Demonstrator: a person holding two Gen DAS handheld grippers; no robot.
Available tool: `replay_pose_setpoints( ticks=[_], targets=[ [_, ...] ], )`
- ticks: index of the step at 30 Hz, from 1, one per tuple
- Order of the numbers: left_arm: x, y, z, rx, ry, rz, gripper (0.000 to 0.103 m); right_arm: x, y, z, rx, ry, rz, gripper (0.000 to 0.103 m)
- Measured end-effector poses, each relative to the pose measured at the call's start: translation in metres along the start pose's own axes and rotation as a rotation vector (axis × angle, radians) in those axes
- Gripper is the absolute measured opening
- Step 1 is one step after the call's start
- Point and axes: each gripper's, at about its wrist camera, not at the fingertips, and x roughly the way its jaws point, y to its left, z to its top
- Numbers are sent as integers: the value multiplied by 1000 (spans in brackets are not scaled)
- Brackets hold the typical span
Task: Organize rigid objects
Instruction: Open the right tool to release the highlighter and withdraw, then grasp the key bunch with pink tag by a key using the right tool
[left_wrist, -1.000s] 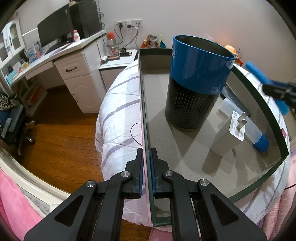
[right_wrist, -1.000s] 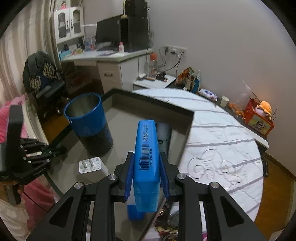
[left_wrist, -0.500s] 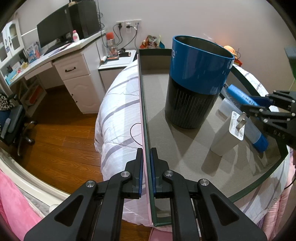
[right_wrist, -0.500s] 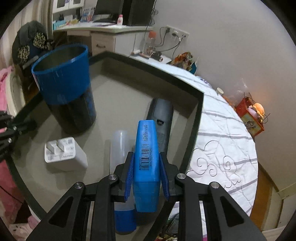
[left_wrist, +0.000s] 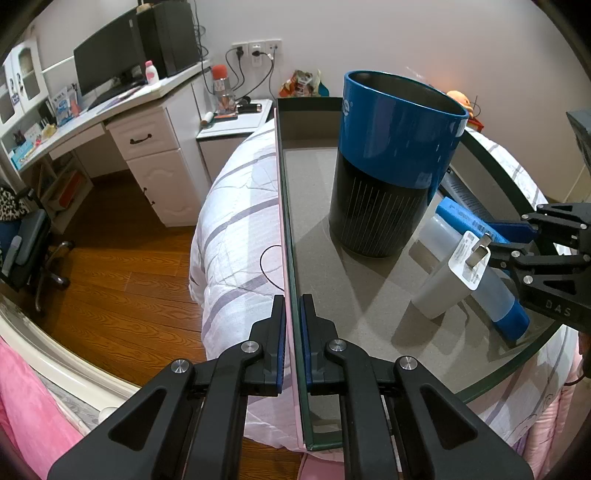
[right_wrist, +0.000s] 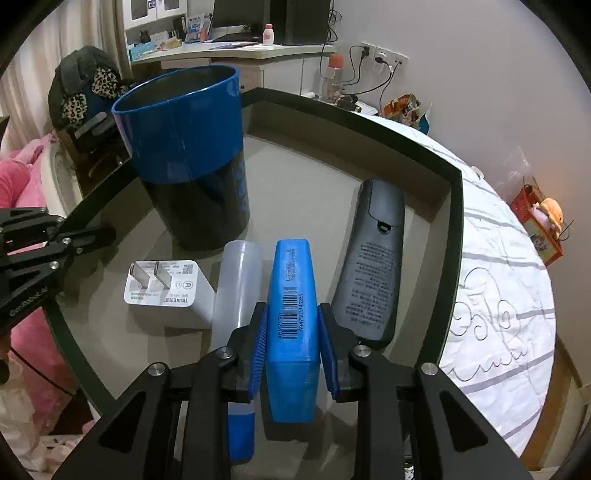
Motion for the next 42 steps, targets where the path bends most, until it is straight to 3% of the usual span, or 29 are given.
replay_pose_setpoints(
  ticks=[14, 18, 24, 29, 35, 42],
  targets=[
    [0, 0, 0, 1, 0, 1, 6, -4, 2, -6, 1, -8, 8, 29],
    [0, 0, 0, 0, 1, 1, 6, -15, 0, -8, 14, -40, -21, 51],
    [0, 2, -2, 1, 2, 1, 6, -55, -21, -13, 58, -132, -45, 52],
    [-1, 4, -3, 1, 5, 1, 6, -91, -55, -35, 142, -190, -109, 62],
    [-2, 4, -4, 2, 8, 11, 6, -102, -90, -75, 217, -162, -174, 62],
    [-3, 3, -4, 2, 14, 13, 6, -84, -92, -114, 257, -105, -117, 62]
  ],
)
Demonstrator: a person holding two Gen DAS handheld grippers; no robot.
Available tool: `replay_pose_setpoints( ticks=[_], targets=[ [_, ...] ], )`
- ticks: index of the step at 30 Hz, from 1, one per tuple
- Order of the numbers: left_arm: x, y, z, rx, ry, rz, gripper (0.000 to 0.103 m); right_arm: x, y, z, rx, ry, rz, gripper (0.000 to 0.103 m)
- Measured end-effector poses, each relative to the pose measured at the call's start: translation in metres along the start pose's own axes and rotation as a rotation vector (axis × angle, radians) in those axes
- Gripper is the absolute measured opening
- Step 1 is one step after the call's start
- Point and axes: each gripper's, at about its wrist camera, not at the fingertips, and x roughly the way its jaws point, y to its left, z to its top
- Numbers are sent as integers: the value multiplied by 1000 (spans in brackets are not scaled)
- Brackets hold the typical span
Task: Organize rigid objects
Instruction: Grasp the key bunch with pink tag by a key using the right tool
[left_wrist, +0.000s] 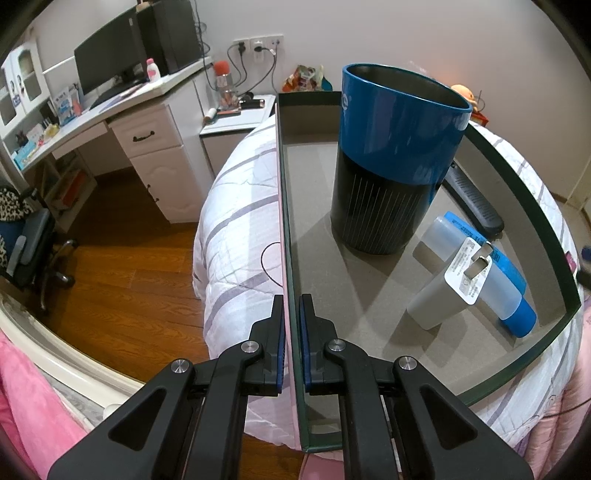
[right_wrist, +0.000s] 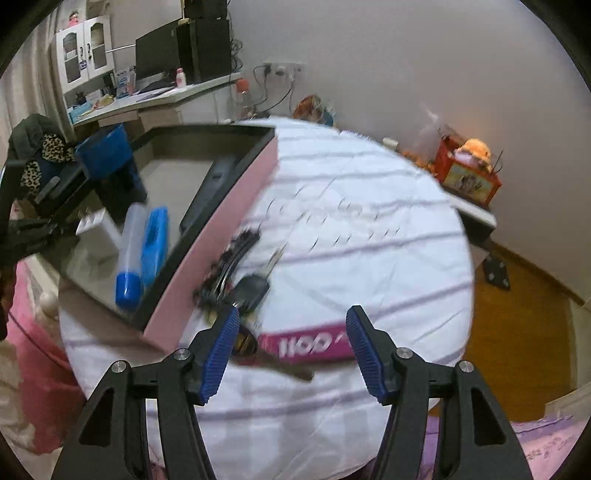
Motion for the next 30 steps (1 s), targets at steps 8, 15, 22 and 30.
replay_pose_setpoints(
  ticks=[8, 15, 22, 30],
  targets=[
    [0, -3, 0, 8, 9, 26, 4, 12, 12, -19, -7, 10, 88, 62],
    [0, -2, -1, 11, 11, 29, 4, 31, 8, -16, -23, -6, 92, 60],
    [-1, -3, -3, 13, 10, 32, 4, 42, -22, -6, 21, -23, -8, 58],
    [-1, -7, -3, 17, 12, 38, 4, 48, -49, 2, 102, -47, 6, 58]
  ],
)
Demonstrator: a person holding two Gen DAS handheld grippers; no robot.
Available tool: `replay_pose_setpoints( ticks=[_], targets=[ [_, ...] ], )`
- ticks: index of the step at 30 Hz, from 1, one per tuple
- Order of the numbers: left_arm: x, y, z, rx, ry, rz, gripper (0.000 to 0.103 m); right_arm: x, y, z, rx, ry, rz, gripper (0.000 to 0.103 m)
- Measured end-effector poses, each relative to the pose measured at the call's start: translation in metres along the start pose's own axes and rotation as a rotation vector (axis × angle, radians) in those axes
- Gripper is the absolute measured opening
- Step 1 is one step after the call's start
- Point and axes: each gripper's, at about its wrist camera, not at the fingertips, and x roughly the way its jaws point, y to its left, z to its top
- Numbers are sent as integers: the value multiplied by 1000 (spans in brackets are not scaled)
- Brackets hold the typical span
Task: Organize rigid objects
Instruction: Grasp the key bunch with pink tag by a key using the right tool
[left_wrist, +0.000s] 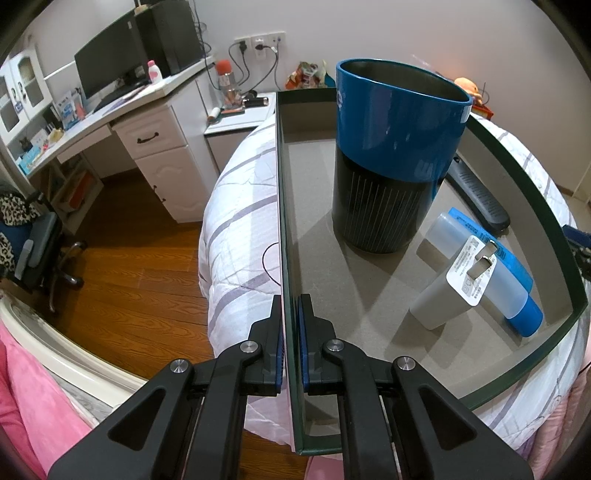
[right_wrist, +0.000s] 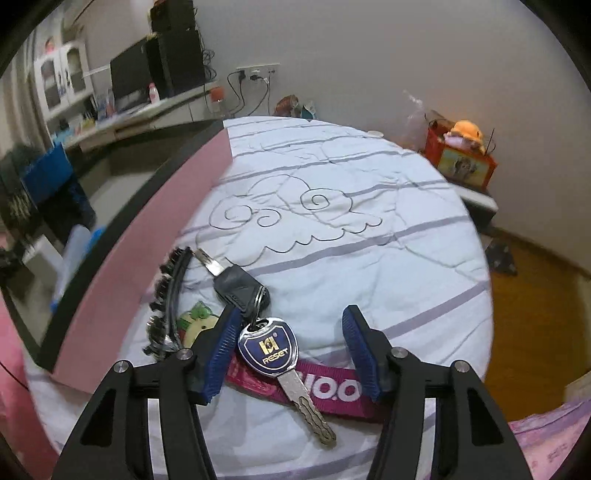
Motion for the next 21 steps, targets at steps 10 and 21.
replay_pose_setpoints(
  ticks=[10, 21],
  targets=[
    [0, -1, 2, 3, 1, 5, 5, 11, 17, 7, -58, 10, 48, 29],
    [1, -3, 4, 2, 1, -1, 6, -2, 15, 8, -29, -34, 88, 3]
  ],
)
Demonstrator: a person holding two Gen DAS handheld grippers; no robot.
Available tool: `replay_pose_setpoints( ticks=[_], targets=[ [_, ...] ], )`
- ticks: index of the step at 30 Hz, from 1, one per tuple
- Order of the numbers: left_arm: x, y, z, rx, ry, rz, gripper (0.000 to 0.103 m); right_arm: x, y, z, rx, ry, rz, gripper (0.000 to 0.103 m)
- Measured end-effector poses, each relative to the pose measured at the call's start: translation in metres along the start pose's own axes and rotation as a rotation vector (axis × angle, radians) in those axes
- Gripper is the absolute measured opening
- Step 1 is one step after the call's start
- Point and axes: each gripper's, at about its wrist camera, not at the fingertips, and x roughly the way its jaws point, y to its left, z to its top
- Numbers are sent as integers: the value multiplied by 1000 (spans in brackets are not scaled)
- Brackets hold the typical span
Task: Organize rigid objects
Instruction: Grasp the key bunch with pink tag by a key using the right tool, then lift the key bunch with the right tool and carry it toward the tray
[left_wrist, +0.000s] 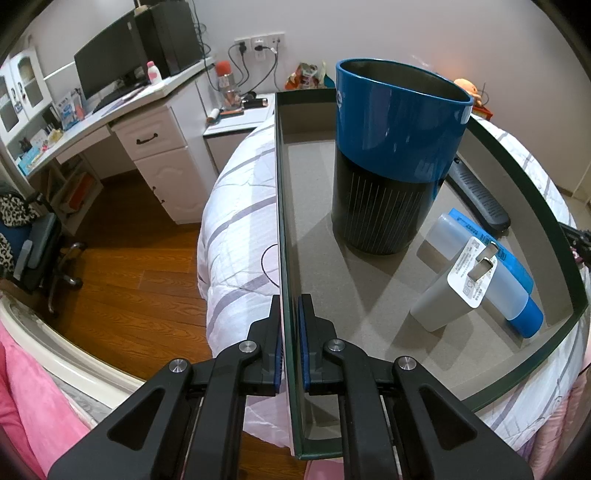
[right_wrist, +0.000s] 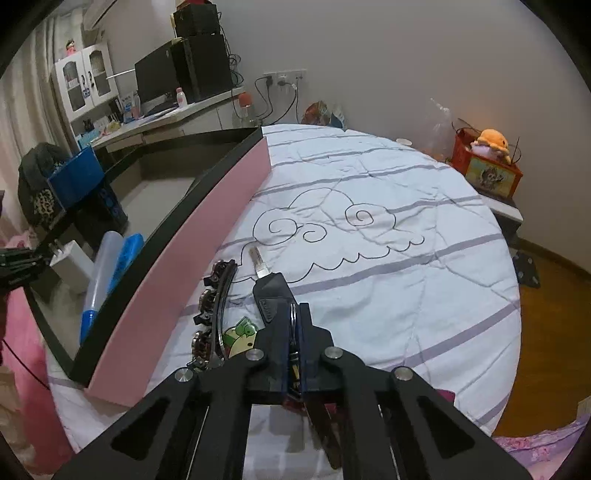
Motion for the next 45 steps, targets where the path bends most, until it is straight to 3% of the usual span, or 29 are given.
replay_pose_setpoints(
  ticks=[7, 12, 16, 18, 20, 22, 25, 27, 29, 33, 39, 40, 41, 42, 45],
  targets=[
    [1, -1, 1, -2, -2, -5, 6, -2, -13, -4, 99, -2, 105, 3],
    [2, -1, 2, -3, -2, -6, 6, -13, -2, 7, 39, -24, 25, 3],
    [2, -1, 3, -6, -4, -9, 6, -23, -1, 19, 25, -45, 9, 3],
    [2, -1, 4, -6, 0, -9, 6, -20, -4, 23, 45, 3, 55, 3],
    [2, -1, 5, -6, 0, -10, 6, -17, -2, 22, 37, 18, 9, 4],
    [2, -2, 6, -7, -1, -14, 6, -9, 2, 17, 15, 89, -22, 5],
    [2, -4, 7, -6, -1, -12, 6, -1, 9, 5, -5, 138, 7, 19],
    [2, -4, 7, -5, 0, -12, 6, -1, 13, 3, -29, 140, -23, 54],
    [2, -4, 7, -6, -1, -14, 7, 1, 17, 1, -56, 158, -76, 60],
    [2, -3, 6, -8, -1, -13, 7, 4, 22, -8, -110, 200, -89, 61],
    [2, -5, 8, -8, -2, -12, 7, 7, 13, -11, -113, 143, -57, 62],
    [2, -4, 7, -7, -1, -13, 7, 7, 9, -12, -94, 128, -34, 57],
    [2, -4, 7, -7, -1, -14, 7, 7, 7, -12, -76, 109, -10, 37],
    [2, -5, 8, -6, 0, -14, 7, 6, 6, -11, -71, 95, -10, 31],
    [2, -4, 7, -6, 0, -12, 7, 5, 8, -9, -69, 82, -12, 31]
  ],
)
